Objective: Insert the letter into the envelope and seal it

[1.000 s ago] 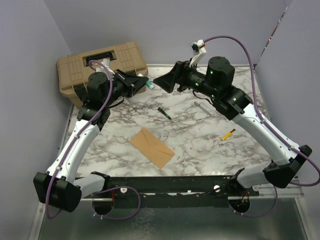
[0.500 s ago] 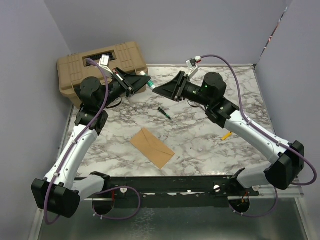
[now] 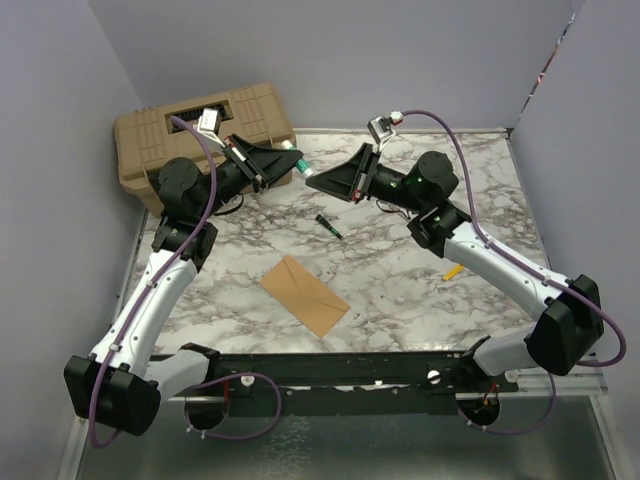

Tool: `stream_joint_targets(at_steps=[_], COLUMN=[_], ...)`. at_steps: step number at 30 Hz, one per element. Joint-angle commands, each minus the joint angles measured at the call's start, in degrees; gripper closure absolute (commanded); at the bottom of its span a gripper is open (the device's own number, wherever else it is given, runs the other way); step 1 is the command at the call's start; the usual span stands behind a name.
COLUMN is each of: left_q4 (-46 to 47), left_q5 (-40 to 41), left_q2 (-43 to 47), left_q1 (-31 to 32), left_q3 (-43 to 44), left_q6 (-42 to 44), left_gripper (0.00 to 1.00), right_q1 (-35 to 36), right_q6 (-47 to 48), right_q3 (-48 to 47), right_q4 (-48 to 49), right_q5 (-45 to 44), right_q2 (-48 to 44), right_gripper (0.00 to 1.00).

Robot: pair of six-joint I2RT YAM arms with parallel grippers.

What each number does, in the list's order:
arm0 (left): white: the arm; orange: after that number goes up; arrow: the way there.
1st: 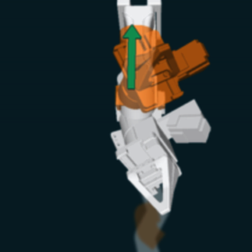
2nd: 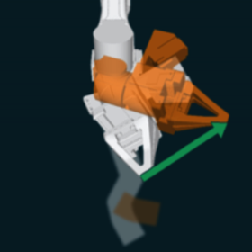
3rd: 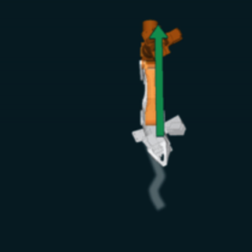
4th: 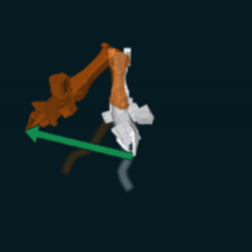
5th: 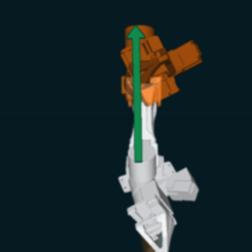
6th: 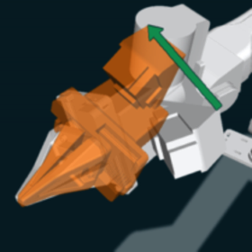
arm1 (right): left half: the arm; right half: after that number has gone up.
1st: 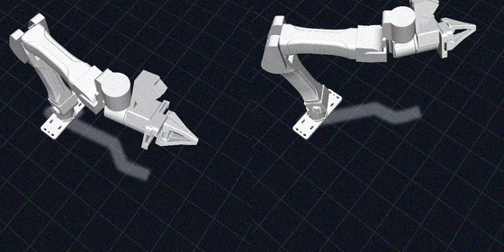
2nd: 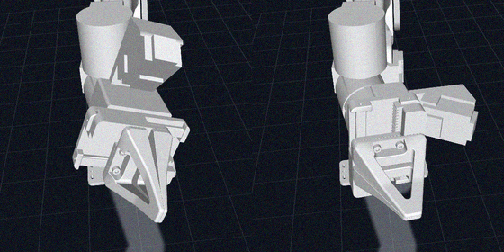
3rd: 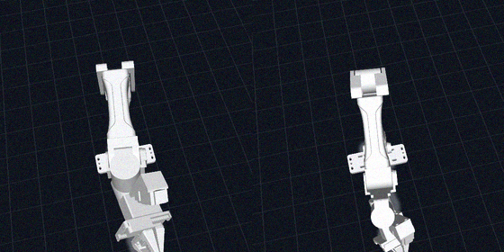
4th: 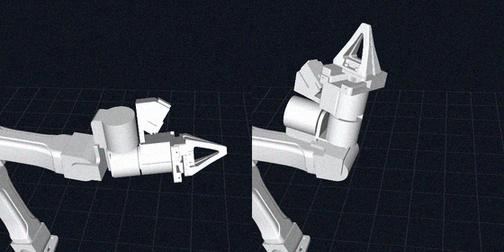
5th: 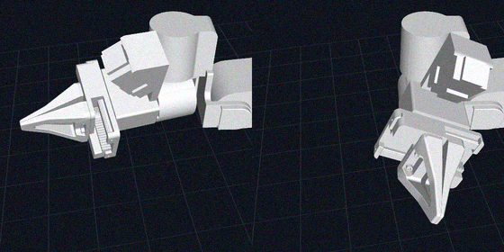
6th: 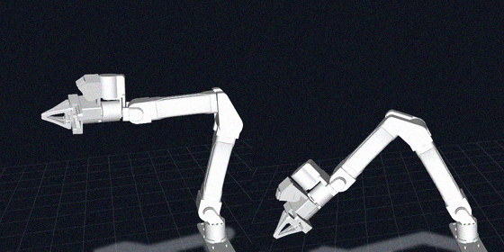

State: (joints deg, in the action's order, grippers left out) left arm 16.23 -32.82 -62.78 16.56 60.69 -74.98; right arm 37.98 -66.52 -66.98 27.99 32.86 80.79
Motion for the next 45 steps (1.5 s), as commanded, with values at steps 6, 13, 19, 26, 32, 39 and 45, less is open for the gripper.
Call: stream_joint_targets(at_steps=[6, 13, 19, 26, 32, 39, 45], left_q4=[-6.2, -5.5, -5.5, -6.2, -6.8, -5.4, -4.7], left_q5=[0.6, 0.5, 0.6, 1.2, 1.9, -0.4, -0.7], left_q2=[-0.9, -1.0, -0.8, -0.8, -0.6, -1.8, -1.7], left_q1=[0.1, 0.2, 0.1, 0.1, 0.1, 0.1, 0.2], left_q3=[0.2, -0.6, -0.6, 0.4, 0.5, 0.1, 0.2], left_q6=[3.6, 2.5, 2.5, 3.4, 4.2, 1.6, 0.8], left_gripper=[1.00, 1.00, 1.00, 1.00, 1.00, 1.00, 1.00], right_q1=[0.5, 0.5, 0.5, 0.5, 0.5, 0.5, 0.5], right_q6=[-1.1, 0.6, 1.4, 0.2, -1.2, -2.8, -2.0], right_q3=[0.6, -0.3, -1.9, -1.7, -0.6, -3.0, -2.9], right_q4=[7.6, 2.5, -3.8, -4.9, -3.9, -1.2, -0.1], right_q5=[5.3, 2.7, 1.0, 0.3, -0.9, 0.7, -0.6], right_q2=[-0.3, -0.4, 0.6, 1.7, 1.5, 4.2, 4.5], right_gripper=[0.97, 0.43, 0.39, 0.39, 0.35, 0.40, 0.63])
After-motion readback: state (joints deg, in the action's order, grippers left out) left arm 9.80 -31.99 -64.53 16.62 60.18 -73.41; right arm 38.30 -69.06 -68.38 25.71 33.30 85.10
